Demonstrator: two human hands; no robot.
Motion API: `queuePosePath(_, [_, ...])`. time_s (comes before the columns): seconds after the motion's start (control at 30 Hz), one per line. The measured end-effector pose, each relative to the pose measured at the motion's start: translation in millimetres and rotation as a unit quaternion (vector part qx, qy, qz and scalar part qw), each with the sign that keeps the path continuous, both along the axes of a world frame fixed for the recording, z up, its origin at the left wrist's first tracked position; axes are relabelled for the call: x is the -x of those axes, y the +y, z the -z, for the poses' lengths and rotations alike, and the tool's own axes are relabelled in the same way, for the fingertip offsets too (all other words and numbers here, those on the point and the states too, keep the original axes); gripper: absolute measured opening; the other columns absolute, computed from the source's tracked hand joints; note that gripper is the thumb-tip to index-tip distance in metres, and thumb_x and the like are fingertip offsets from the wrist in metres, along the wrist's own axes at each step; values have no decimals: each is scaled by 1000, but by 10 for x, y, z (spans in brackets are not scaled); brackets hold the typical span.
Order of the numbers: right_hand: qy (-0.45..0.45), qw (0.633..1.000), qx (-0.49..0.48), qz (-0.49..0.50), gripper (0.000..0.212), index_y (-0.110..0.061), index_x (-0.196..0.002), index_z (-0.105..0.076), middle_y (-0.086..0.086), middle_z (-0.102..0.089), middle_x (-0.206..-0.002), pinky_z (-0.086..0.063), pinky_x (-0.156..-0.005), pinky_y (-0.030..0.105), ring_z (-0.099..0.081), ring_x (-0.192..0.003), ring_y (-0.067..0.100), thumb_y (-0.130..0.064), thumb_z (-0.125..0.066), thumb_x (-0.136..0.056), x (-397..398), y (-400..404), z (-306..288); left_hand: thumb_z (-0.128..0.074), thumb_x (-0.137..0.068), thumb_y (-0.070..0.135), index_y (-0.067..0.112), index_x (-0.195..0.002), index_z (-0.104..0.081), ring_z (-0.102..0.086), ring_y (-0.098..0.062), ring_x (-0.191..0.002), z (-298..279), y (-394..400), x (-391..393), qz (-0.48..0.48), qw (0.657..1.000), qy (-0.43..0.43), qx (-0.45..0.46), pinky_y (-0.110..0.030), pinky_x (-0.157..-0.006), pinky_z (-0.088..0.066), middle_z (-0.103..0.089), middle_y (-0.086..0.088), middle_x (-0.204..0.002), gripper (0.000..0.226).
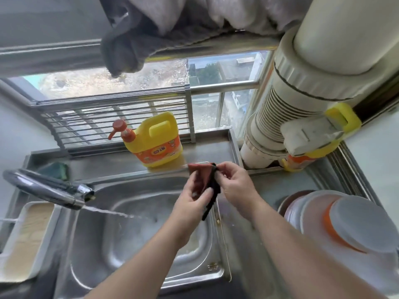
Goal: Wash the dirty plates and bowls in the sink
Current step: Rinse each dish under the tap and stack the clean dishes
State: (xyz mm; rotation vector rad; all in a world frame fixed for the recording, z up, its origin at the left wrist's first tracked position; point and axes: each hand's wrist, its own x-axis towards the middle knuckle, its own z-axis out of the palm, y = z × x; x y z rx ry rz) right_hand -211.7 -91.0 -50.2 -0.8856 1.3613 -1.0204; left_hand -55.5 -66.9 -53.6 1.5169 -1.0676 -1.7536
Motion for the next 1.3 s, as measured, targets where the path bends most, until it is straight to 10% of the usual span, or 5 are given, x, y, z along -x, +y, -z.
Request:
queuePosePath(0.17, [-259,952,-94,131,29,3,-101,-63,24,-72,-93,-64,-66,43,-73,-82,34,-25,-61,-97,74,532,-154,-65,-103,11,37,-120,-76,-73,-12,-106,-98,88,113,80,994,-31,63,-24,-89,-56,-79,6,-109,33])
queuePosePath(0.57, [117,991,55,28,42,-19,-71,-59,-2,-54,-72,-45,-74,34,-53,-72,14,-43,-56,-105,947,519,-574,-54,-97,-13,32,-92,-78,-67,-18,-108,-254,-411,238,-6,993,-63,102,-46,-110,-49,-70,5,-114,52])
queuePosePath(0.73, [591,744,-14,-311,34,-27,-101,-79,-3,-59,-112,-45,-98,39,-50,-113,21,-49,-52,-100,664,839,-117,-44,-89,-14,40,-144,-56,-70,-19,-99,39,-189,280,35,988,-153,10,-24,-64,-57,-56,5,-144,78])
queuePosePath(1.1, [572,778,-82,-246,79,-24,-167,9,-14,22,-172,9,-130,44,22,-159,15,-56,-32,-107,523,834,1120,-47,-95,-7,37,-131,-61,-57,-10,-122,795,562,-430,188,947,-256,44,-25,-103,-44,-62,10,-129,59])
queuePosePath(1.3, [573,815,-86,-4,72,-18,-167,-17,-7,-2,-174,2,-129,43,1,-162,20,-42,-15,-99,-15,1493,1435,-60,-99,8,45,-123,-59,-61,-9,-113,1097,700,-929,167,944,-281,41,-33,-100,-48,-66,8,-124,44])
